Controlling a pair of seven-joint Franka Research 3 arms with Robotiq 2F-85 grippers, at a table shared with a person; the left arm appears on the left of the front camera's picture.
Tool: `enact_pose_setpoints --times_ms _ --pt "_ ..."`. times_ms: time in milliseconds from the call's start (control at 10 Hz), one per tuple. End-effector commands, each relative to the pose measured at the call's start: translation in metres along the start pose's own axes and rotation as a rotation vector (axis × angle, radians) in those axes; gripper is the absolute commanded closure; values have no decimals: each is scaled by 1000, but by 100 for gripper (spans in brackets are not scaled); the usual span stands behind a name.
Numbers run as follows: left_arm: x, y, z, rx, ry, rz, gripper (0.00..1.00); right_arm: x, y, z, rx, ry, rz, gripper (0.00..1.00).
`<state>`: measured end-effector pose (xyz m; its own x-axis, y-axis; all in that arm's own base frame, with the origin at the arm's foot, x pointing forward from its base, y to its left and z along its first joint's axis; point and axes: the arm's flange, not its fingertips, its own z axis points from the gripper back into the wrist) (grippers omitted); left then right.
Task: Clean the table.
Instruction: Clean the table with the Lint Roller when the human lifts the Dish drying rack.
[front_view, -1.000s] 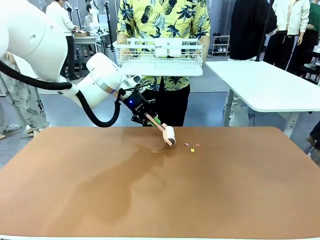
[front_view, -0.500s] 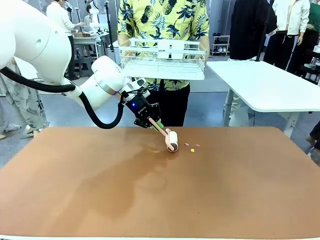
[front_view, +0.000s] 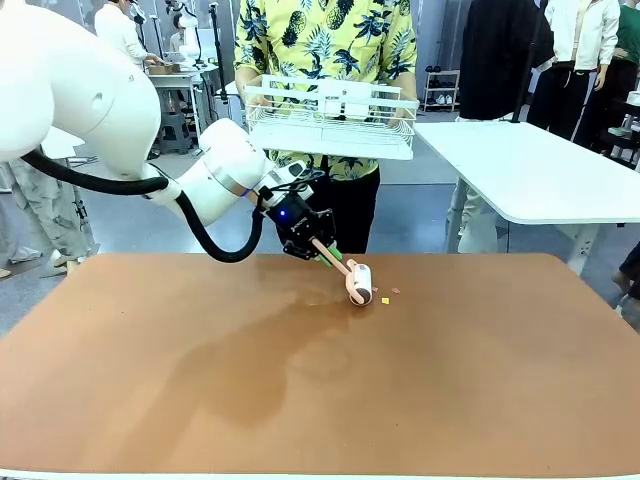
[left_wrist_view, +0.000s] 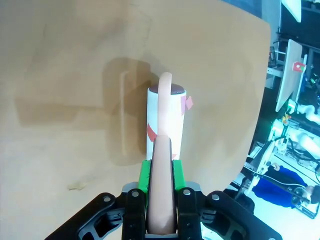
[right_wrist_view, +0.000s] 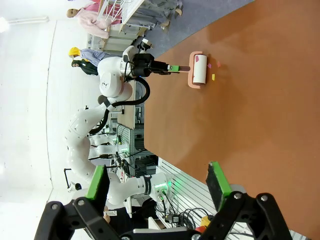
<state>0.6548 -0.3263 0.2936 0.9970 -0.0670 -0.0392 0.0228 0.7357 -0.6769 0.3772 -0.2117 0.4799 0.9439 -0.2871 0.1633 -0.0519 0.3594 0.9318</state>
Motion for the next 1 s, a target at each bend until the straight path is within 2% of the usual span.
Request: enact_pose_setpoints --times_ms 0,400,600,900 --pt "14 15 -27 33 -41 37 79 -1 4 2 15 -2 2 0" --pt "25 3 -63 -25 -25 40 79 -1 4 2 15 -2 2 0" --pt "31 -6 -85 -14 -42 60 79 -1 4 2 15 -2 2 0" --pt "35 -17 -97 -69 -76 38 79 -1 4 2 15 -2 2 0"
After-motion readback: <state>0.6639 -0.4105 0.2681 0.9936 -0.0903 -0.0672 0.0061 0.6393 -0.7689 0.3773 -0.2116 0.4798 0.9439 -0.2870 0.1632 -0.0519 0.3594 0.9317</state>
